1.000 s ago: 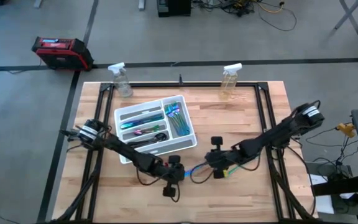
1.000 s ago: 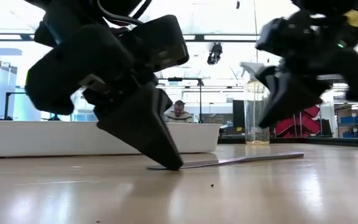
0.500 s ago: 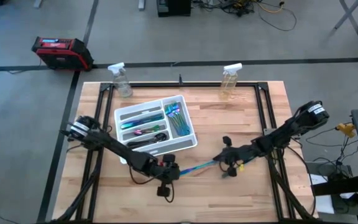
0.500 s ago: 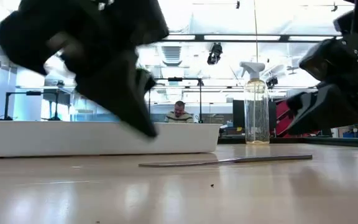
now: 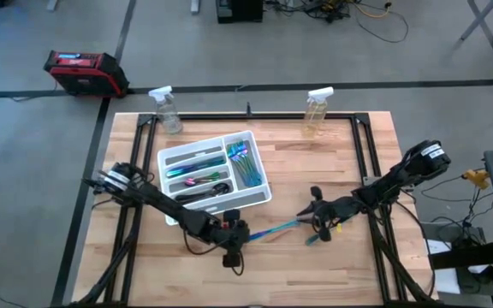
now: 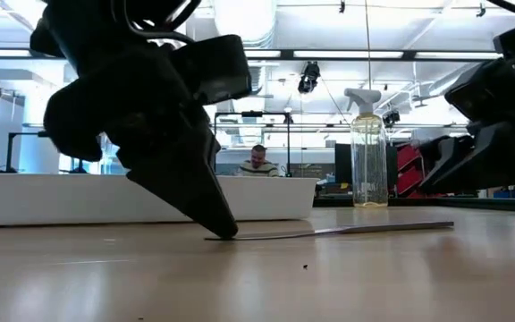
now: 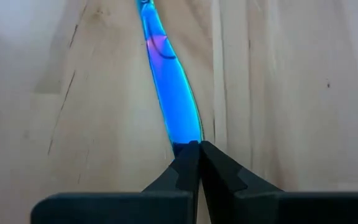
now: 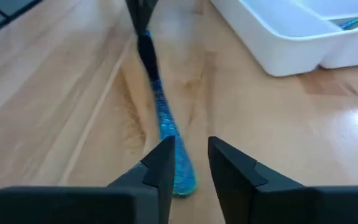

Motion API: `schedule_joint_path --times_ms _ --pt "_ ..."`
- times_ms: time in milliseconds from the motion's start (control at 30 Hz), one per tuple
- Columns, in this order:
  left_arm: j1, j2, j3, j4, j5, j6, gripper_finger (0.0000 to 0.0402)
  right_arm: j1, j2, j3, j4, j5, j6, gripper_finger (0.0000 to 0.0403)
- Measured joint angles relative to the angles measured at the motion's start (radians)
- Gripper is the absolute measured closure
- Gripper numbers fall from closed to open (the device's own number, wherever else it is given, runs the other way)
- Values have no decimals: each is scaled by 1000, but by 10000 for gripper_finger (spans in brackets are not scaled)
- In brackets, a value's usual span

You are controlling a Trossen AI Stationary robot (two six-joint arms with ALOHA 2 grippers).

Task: Sort silverware
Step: Put the blue table knife with the other blue table knives on the silverware tray

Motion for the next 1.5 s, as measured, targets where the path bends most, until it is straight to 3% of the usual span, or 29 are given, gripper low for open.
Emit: schedule_joint_path --times_ms 433,800,1133,1500 --pt "0 14 1 -47 3 -88 401 0 59 0 98 -38 -102 273" --pt "0 14 -2 -41 3 -88 401 -31 399 8 445 -40 -118 254" --pt "3 15 -3 -22 -4 -87 401 -43 636 75 583 -84 -68 276" --pt "6 9 -5 -17 -23 -78 402 -50 643 72 578 -130 -51 346"
